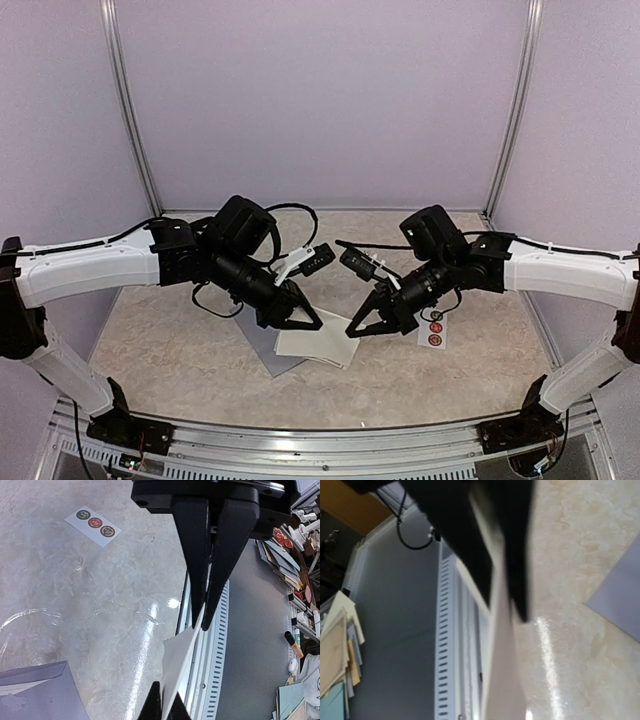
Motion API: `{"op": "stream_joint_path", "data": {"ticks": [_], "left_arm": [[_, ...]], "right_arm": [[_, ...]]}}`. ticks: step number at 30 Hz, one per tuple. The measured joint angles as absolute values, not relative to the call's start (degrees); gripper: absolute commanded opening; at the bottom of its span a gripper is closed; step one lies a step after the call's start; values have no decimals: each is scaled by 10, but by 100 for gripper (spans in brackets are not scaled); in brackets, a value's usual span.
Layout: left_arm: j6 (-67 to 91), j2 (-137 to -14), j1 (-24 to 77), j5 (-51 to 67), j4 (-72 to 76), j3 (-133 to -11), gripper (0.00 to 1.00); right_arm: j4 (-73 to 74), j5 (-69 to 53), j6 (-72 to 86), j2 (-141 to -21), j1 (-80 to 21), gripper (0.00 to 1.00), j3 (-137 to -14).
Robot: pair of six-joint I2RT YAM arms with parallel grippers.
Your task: Place the letter into the envelope and seal it
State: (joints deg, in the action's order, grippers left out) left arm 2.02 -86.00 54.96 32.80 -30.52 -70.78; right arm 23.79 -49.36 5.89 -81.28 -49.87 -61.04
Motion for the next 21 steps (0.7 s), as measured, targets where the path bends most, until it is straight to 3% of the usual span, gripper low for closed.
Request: {"op": "stream_joint_path", "data": {"ticks": [1, 5, 7, 15, 21], "left_arm": [[20, -860, 550, 328, -307, -708, 0], [31, -855, 550, 324, -288, -696, 0], [53, -844, 547, 307, -252, -665, 0], [211, -709, 550, 102, 75, -464, 0], [272, -673, 599, -60, 355, -397, 0]], "right_arm": [[241, -489, 56, -813, -499, 6, -612], [239, -456, 62, -811, -495, 70, -613], [223, -430, 79, -804, -490, 87, -608], [-81, -246, 280, -683, -465, 99, -446], [-315, -191, 391, -720, -500, 99, -405]]}}
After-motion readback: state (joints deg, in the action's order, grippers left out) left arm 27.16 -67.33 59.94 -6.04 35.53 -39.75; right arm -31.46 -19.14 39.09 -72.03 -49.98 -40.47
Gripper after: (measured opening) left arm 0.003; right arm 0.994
